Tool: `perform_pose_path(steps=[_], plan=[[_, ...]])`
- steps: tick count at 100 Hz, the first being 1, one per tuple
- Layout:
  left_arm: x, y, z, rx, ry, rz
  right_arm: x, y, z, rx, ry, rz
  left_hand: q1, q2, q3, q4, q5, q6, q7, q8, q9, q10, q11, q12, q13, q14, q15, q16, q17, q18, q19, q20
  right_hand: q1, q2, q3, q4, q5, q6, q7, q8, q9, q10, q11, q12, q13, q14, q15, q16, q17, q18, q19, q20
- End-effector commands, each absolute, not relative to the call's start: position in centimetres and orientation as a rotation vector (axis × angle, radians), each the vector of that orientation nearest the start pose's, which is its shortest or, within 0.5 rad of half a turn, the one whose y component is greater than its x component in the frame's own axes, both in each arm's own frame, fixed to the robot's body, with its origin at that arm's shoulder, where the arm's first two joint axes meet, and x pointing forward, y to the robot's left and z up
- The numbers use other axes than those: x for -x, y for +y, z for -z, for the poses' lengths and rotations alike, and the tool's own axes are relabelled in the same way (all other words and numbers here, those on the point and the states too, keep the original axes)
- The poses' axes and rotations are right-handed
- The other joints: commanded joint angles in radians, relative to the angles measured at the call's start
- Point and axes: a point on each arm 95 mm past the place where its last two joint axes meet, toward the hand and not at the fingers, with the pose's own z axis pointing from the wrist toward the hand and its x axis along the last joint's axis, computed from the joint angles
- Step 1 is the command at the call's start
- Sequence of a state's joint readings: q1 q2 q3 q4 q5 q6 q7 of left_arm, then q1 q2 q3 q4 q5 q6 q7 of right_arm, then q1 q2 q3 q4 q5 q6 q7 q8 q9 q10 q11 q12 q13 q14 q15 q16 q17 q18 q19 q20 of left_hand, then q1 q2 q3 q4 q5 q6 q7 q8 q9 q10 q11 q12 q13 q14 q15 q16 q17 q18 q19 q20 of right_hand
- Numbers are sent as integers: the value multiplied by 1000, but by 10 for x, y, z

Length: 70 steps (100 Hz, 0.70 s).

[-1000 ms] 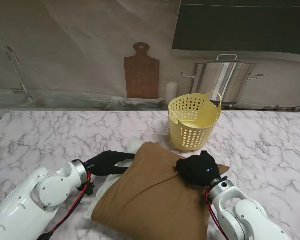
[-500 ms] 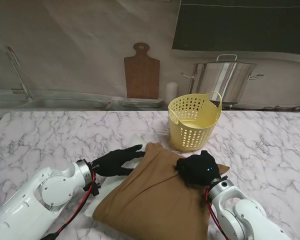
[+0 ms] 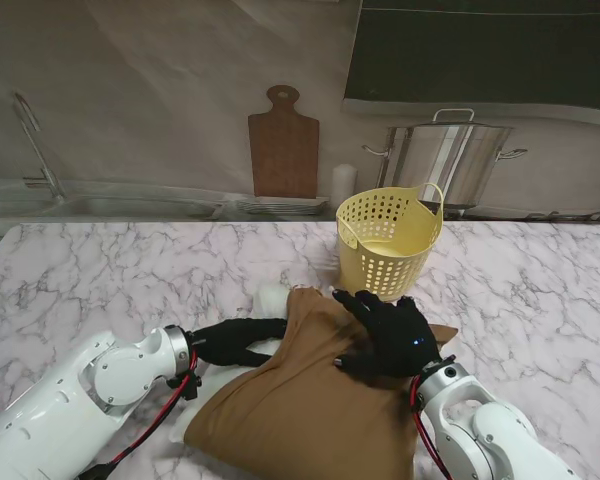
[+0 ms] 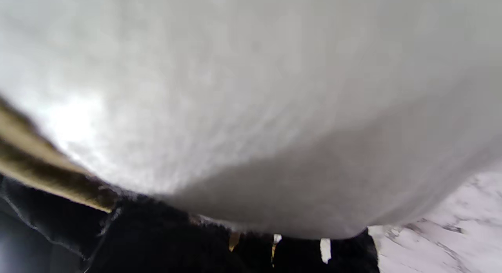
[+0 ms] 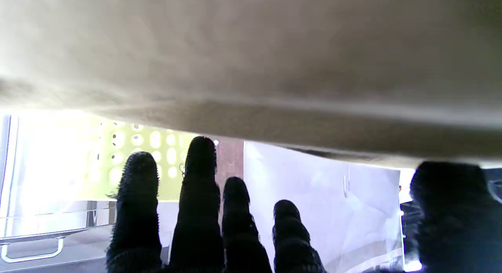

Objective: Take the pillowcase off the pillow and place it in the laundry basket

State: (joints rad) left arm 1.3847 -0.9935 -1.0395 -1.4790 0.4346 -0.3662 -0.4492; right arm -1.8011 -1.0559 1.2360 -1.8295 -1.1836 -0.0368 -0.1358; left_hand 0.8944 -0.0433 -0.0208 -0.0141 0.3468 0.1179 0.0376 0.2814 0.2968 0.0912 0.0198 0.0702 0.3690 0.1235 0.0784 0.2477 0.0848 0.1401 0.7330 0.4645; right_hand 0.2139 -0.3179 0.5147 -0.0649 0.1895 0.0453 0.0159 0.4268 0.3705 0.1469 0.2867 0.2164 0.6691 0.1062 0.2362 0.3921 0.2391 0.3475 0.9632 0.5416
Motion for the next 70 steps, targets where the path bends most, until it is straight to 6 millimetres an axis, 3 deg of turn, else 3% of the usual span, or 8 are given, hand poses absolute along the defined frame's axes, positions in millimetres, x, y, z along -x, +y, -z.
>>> perform_pose_path(steps=[1,6,15,24,28,34,42,70], plan=[[-391,-32,362,1517,2214,1674,-324,31,316,-960,1548,-1540,25,-23,-10,-7,6,-42,20,9,-12,-13,1,12,36,6,40,19,4,36,-206,12,-58,-37,27,-22,-45,37,-66,-35,-66,28,-42,-39,-23,25,-33,-21,-14,45,-24,7],[-391,-33,364,1508,2252,1632,-324,35,318,-964,1565,-1547,21,-22,-12,-8,4,-40,20,10,-15,-11,0,12,35,8,40,20,3,36,-208,12,-52,-66,56,-28,-33,12,-68,-108,-72,17,-52,-52,-8,22,-25,-13,-5,45,-21,20],[-390,-33,367,1509,2311,1568,-327,41,322,-922,1605,-1547,18,-19,-12,-7,-2,-39,17,10,-23,-5,-3,11,29,7,38,21,1,31,-212,13,160,-109,-10,-11,-3,-78,65,78,39,-58,59,6,134,-41,95,75,77,4,55,77],[-389,-33,369,1501,2345,1526,-332,45,329,-927,1630,-1546,12,-19,-13,-7,-7,-40,16,11,-31,-5,-6,9,19,9,34,21,-3,28,-218,13,472,-100,-94,27,135,-198,214,90,377,-188,214,117,400,-132,372,198,206,-38,156,71],[-389,-33,369,1495,2360,1506,-335,46,331,-939,1635,-1550,9,-19,-14,-7,-8,-42,15,11,-34,-7,-7,9,15,8,33,21,-4,26,-222,12,533,-136,42,-12,248,-251,322,58,558,-213,254,212,480,-152,473,205,254,-49,202,56],[-389,-32,369,1491,2377,1476,-337,45,334,-951,1652,-1536,6,-22,-14,-7,-10,-40,15,11,-36,-7,-8,9,6,9,29,21,-10,22,-229,11,569,-163,240,-77,391,-311,476,25,716,-217,273,307,549,-166,549,211,293,-56,240,44],[-389,-30,368,1491,2401,1435,-338,41,336,-961,1673,-1507,1,-20,-14,-7,-16,-41,12,11,-47,-8,-13,7,-7,9,25,19,-17,20,-241,9,597,-124,311,-93,611,-368,843,-100,786,-205,413,399,597,-183,621,224,305,-54,259,35],[-390,-27,369,1505,2438,1350,-329,9,332,-953,1632,-1386,-6,-22,-12,-7,-21,-42,10,13,-54,-6,-17,7,-19,7,22,18,-15,16,-265,11,601,-82,365,-109,669,-356,864,131,760,-192,477,579,566,-211,763,256,301,-49,268,36]])
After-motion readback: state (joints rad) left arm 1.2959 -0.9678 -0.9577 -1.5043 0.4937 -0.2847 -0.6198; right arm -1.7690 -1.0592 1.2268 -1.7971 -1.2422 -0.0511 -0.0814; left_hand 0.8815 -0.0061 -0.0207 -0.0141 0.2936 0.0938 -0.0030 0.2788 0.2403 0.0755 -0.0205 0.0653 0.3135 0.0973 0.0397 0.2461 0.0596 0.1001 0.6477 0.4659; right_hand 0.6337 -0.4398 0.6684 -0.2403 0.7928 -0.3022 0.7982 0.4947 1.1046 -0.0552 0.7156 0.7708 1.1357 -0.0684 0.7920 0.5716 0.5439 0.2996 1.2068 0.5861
